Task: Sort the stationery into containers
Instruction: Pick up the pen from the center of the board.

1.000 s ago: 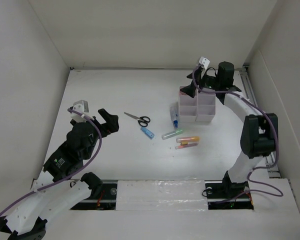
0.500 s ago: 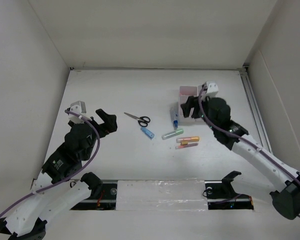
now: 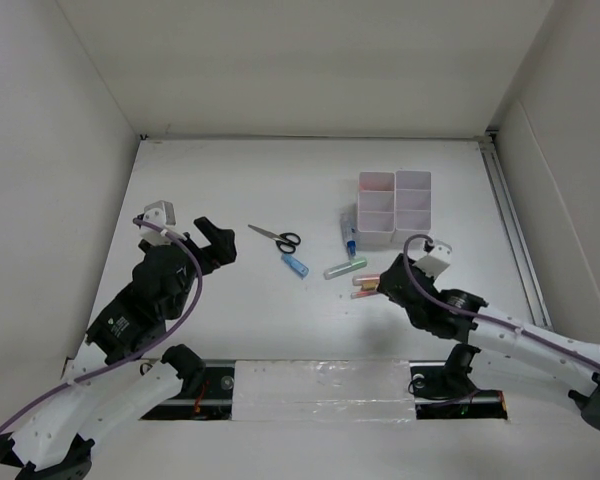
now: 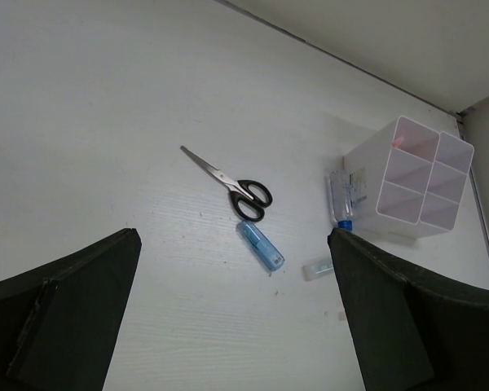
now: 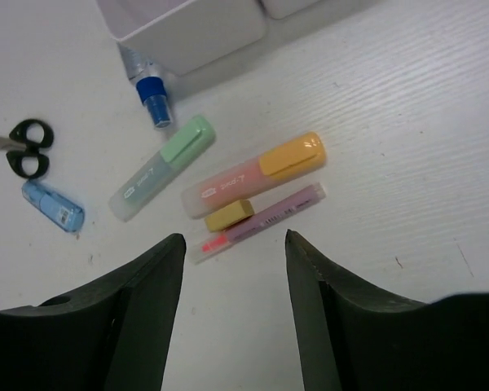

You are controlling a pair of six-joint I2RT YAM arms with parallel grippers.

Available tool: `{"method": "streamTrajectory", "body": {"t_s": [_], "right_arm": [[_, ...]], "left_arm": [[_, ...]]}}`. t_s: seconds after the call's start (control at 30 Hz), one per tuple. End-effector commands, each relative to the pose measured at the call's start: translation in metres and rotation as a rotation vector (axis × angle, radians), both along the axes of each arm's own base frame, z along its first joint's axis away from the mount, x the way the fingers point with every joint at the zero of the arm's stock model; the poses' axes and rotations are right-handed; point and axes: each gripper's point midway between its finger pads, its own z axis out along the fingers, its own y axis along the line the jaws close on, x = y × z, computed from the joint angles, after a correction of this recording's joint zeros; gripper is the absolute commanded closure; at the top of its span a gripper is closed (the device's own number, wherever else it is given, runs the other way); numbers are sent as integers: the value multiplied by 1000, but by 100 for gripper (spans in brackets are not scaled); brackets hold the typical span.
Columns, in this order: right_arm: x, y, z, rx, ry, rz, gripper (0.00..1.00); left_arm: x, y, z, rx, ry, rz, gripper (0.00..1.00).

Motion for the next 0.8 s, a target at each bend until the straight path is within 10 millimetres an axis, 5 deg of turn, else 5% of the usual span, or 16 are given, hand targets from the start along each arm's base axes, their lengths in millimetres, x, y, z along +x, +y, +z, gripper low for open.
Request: {"method": "streamTrajectory", "body": {"t_s": [0.0, 0.17, 0.3, 0.77], "right_arm": [[-1, -24, 1, 97, -59, -168, 42], [-8, -33, -1, 234, -76, -224, 56], [-9, -38, -11, 202, -42, -259, 54], [5, -5, -38, 176, 99, -339, 58]], "left_arm": [[3, -2, 0, -3, -6, 0, 0], [3, -2, 0, -3, -6, 0, 0], [2, -1, -2, 3, 2, 0, 0], [-8, 10, 16, -68, -59, 25, 0]]}}
